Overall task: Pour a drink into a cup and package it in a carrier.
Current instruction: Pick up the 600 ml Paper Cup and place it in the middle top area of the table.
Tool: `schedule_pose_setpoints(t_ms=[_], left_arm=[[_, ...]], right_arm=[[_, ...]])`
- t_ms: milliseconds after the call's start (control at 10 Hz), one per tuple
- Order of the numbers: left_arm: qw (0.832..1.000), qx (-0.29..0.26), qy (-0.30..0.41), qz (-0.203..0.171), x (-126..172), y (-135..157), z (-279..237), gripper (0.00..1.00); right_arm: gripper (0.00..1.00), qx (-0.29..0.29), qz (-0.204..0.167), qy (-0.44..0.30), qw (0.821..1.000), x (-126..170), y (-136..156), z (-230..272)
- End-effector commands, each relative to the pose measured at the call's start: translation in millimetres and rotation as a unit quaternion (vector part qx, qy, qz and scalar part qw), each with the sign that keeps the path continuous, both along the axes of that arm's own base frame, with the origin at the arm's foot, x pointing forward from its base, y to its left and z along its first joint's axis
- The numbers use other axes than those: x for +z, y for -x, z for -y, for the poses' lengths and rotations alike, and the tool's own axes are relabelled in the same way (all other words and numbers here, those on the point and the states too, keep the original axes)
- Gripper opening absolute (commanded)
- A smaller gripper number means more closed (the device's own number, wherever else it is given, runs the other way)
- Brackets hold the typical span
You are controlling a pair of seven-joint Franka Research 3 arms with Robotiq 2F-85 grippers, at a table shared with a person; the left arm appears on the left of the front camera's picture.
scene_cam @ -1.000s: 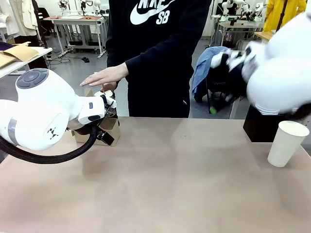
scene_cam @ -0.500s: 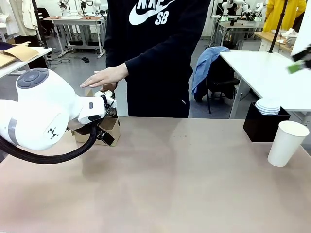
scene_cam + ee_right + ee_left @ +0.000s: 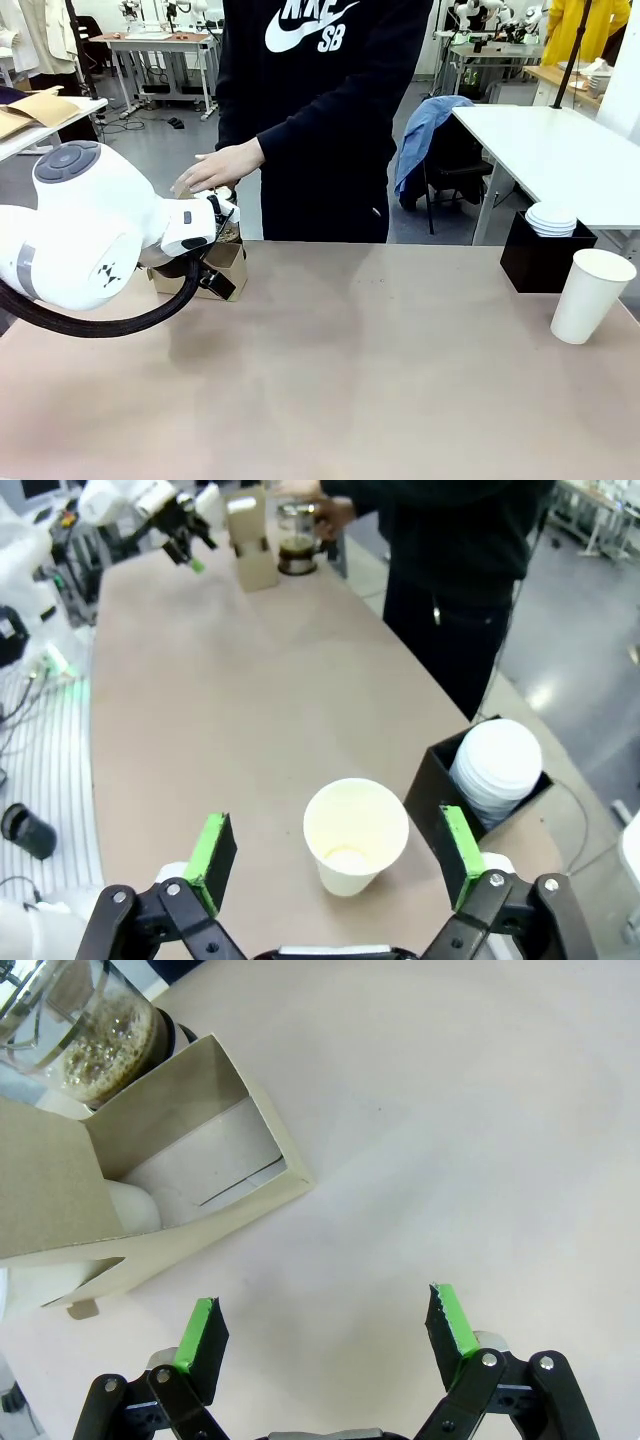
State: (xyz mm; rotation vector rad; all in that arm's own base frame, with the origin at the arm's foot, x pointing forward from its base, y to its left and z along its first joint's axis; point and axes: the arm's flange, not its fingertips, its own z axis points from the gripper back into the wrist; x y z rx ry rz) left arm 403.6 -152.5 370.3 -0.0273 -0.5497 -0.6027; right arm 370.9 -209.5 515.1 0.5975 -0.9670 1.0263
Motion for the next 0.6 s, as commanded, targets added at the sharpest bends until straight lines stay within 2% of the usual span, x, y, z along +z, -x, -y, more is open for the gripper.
schedule_pose_setpoints(t_ms=[0, 400, 500], left_arm=[[1.000, 0.000, 0.001, 0.000, 0.2, 0.1, -0.6, 1.00], [1.000, 0.000, 0.001, 0.000, 0.2, 0.1, -0.6, 1.00], [1.000, 0.000, 0.001, 0.000, 0.2, 0.1, -0.6, 1.00]], right_arm=[[1.00, -0.004, 0.004, 0.017, 1.000, 27.2, 3.9, -18.6], [1.00, -0.004, -0.005, 0.020, 1.000, 20.7, -0.3, -19.8], [1.00, 0.004, -0.011, -0.029, 0.999, -8.7, -5.1, 1.7]])
